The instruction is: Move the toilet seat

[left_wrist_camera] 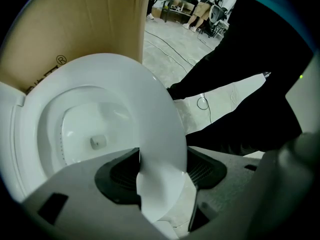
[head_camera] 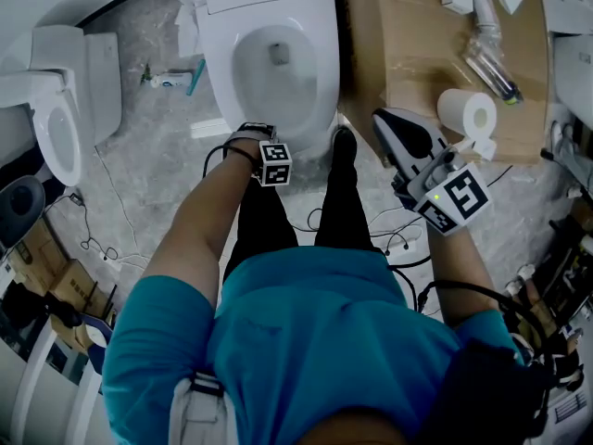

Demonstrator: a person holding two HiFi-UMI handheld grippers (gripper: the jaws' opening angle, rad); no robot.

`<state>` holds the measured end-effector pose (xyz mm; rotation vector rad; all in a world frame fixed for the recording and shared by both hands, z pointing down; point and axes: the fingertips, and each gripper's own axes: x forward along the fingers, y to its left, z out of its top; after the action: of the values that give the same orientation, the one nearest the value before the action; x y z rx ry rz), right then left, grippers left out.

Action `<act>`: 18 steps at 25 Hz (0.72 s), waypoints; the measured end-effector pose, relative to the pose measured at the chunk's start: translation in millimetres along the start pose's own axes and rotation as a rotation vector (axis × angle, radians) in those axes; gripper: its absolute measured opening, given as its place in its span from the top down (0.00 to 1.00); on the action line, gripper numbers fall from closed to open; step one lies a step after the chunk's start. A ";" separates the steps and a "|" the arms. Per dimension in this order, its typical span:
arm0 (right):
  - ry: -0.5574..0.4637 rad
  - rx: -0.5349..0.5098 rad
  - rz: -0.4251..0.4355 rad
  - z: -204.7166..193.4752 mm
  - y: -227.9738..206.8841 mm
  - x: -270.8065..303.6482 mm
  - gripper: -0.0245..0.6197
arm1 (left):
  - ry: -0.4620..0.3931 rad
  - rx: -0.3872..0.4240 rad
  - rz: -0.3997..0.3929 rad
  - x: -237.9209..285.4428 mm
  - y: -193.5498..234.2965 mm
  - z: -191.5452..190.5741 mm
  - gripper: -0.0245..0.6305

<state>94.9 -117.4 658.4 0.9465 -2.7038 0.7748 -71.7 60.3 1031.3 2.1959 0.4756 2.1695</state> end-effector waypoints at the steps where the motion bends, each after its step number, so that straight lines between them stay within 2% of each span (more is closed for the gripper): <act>1: -0.004 -0.003 0.000 3.5 1.3 0.3 0.96 | -0.008 0.000 0.003 -3.0 -0.5 0.2 0.53; 12: -0.023 -0.029 0.001 27.3 18.5 -1.0 0.96 | -0.078 0.008 0.074 -38.7 -3.3 2.1 0.55; 18: -0.035 -0.032 0.005 41.1 24.9 -2.9 0.96 | -0.143 -0.009 0.153 -65.0 -3.5 3.4 0.56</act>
<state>81.9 -121.1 612.3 0.9554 -2.7414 0.7208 -68.3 49.6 967.0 2.4355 0.3013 2.0568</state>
